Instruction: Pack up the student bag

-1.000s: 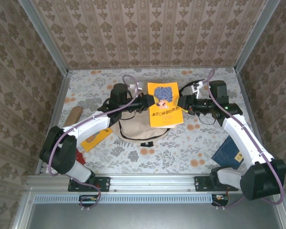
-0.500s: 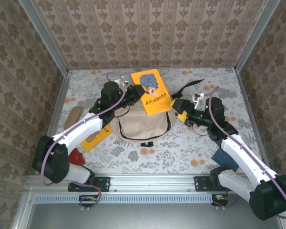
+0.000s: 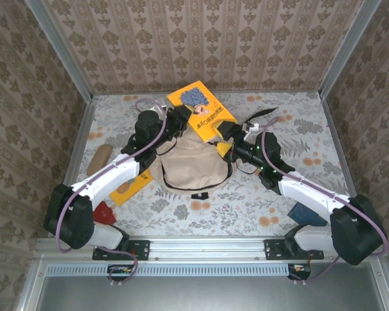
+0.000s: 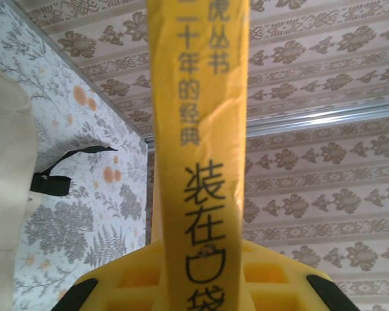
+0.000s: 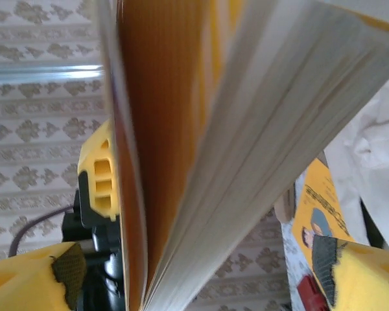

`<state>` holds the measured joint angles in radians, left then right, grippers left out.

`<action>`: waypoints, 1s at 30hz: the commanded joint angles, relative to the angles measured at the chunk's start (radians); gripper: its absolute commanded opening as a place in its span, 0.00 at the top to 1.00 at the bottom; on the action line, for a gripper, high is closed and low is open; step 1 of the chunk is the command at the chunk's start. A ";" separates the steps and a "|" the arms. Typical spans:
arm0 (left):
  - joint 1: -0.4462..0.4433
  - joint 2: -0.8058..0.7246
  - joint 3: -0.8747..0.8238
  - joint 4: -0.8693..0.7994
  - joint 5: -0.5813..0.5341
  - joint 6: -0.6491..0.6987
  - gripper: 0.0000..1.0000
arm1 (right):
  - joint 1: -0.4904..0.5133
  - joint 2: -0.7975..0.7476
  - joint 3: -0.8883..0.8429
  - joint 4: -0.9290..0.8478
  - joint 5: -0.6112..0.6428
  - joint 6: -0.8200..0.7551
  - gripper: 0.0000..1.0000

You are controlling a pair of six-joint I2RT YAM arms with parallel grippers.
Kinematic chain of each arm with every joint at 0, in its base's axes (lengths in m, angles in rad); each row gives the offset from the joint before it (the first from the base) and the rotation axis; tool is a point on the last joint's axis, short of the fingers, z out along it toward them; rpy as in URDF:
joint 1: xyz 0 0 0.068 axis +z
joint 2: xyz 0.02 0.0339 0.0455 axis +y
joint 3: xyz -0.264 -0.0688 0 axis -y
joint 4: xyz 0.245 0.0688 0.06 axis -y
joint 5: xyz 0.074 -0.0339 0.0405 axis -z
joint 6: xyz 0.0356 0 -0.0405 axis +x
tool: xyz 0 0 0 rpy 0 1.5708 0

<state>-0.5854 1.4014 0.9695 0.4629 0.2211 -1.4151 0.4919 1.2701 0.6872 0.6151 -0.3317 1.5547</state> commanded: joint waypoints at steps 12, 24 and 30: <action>-0.016 -0.009 -0.013 0.150 -0.032 -0.084 0.94 | 0.008 0.018 0.063 0.105 0.163 0.119 0.39; -0.017 -0.013 -0.022 0.070 -0.021 -0.075 0.80 | 0.010 0.030 0.092 0.019 0.163 0.051 0.91; -0.014 -0.025 0.017 -0.339 -0.031 0.129 0.41 | 0.008 -0.100 0.109 -0.352 0.287 -0.206 1.00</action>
<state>-0.5953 1.4021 0.9497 0.3344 0.1898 -1.4109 0.5018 1.2537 0.7605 0.4519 -0.1452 1.5066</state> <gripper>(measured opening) 0.558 0.160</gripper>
